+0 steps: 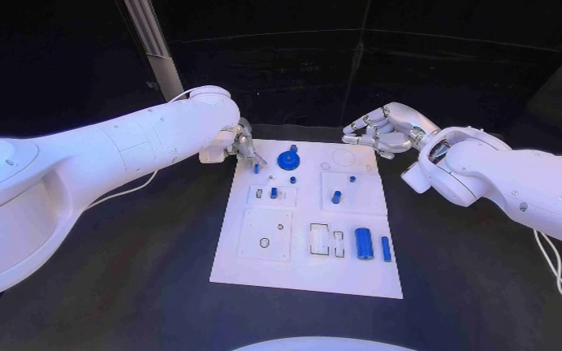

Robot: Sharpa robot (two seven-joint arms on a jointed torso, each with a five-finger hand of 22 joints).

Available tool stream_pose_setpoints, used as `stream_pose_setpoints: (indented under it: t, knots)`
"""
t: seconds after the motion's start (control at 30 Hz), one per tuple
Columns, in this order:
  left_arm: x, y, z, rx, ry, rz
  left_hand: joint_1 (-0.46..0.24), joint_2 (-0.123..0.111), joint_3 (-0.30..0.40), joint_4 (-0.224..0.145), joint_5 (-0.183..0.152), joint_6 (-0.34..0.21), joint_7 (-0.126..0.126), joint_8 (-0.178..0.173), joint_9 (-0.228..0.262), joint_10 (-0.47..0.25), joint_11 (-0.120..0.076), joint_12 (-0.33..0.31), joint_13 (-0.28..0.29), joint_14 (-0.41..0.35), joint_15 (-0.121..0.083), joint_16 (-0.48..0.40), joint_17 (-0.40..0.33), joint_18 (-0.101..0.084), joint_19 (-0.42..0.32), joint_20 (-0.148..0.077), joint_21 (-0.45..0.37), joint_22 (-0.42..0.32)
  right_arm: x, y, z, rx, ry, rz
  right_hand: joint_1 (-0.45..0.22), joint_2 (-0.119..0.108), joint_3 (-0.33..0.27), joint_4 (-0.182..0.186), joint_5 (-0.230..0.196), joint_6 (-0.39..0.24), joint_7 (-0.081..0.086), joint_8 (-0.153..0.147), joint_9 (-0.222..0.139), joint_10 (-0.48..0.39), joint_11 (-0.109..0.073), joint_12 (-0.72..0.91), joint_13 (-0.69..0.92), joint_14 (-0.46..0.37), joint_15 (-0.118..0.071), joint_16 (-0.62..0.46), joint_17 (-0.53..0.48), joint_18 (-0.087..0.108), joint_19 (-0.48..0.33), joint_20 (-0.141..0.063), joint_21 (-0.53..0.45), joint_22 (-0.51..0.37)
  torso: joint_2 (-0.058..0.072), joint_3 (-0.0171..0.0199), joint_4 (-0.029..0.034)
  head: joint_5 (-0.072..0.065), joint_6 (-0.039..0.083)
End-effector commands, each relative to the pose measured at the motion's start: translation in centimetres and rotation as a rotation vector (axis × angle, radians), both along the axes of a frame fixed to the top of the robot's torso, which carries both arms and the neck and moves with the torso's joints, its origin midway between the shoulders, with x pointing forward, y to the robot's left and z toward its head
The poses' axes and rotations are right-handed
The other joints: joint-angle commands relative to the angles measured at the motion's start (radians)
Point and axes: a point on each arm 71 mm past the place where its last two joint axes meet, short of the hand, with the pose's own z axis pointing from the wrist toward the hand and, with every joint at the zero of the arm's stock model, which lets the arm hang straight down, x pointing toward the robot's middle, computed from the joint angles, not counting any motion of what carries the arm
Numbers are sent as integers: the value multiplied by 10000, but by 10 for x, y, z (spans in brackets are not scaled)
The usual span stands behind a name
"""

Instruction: Assemble the parts on the task board

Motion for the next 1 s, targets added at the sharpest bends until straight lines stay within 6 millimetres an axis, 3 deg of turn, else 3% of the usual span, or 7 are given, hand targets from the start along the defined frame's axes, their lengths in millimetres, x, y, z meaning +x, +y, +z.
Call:
stream_pose_setpoints:
  t: [0.03,0.3,0.57,1.0]
  knots:
    - [0,-2,1,9,1,-146,116,16,27,-67,5,61,2,77,17,99,0,73,22,1058,-86,31,2634,49,123,-60,34,17,0,1,1,-26,-48,94,19,49,-28,-7,64,-77,10,41,17,-39,-17,7,10,291,-4,-28,11,94,-43,1,-58,-5,2,-5,-4,0,-11]
    - [-1,-3,0,-18,69,-249,211,45,38,-104,5,97,-17,116,49,121,-16,92,34,1058,-99,31,2634,46,129,-69,41,33,1,1,1,-52,-47,98,19,49,-28,-7,64,-77,10,41,17,-39,-17,7,10,291,-4,-28,11,94,-43,1,-58,-5,5,-3,1,4,-7]
    - [-1,-4,0,-55,152,-330,499,240,171,-226,17,129,-48,155,103,180,-45,133,72,1058,-125,31,2634,45,131,-92,39,45,1,2,1,-59,-34,111,40,58,-32,-12,94,-75,9,44,17,-34,-19,17,17,294,-6,-28,16,94,-41,0,-60,-6,8,1,-9,6,-34]
    - [-2,-4,-1,-227,308,-314,619,292,222,-292,15,169,-72,159,122,238,-65,177,131,1058,-138,31,2634,37,144,-102,63,86,1,3,1,-59,-21,138,40,58,-32,-12,94,-75,9,44,17,-34,-19,17,17,294,-6,-28,16,94,-41,0,-60,-6,6,3,3,-2,-74]
